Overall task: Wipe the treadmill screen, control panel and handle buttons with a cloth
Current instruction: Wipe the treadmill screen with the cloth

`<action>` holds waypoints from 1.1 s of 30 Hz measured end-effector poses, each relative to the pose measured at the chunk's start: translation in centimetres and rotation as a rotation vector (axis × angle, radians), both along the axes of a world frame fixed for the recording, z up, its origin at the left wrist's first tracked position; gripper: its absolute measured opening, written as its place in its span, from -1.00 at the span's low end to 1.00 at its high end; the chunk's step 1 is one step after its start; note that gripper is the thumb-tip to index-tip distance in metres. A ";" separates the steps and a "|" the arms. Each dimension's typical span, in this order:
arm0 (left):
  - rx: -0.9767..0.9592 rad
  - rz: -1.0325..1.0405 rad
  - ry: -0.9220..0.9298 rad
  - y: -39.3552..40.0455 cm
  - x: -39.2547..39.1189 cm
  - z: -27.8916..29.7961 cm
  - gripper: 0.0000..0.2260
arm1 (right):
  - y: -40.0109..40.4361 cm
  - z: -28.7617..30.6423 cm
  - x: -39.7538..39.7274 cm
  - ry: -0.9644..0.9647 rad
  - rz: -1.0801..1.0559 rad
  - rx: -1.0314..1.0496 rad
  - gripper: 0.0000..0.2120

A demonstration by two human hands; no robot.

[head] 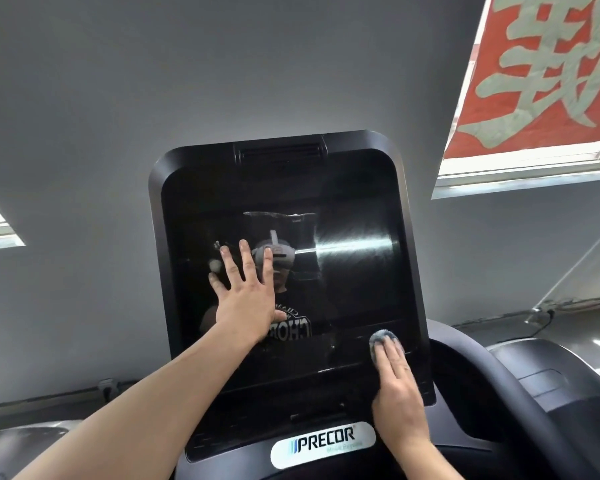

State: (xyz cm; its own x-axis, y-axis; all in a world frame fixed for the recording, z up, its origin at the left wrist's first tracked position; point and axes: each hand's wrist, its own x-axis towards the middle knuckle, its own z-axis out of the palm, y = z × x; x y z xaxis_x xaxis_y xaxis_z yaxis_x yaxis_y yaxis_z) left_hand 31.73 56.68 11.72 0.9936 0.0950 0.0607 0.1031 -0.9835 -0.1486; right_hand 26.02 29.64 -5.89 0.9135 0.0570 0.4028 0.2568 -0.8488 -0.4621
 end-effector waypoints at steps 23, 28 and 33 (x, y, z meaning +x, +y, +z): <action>-0.024 0.004 0.005 0.0 -0.1 0.1 0.17 | 3.2 0.3 -1.1 -0.104 0.166 -0.170 -0.11; -0.033 0.000 0.014 0.0 -0.1 0.2 0.17 | -1.8 2.1 2.5 -0.146 0.067 -0.146 -0.26; -0.052 0.000 0.012 0.1 -0.1 0.0 0.17 | 2.0 0.8 -0.1 -0.192 0.228 -0.260 -0.25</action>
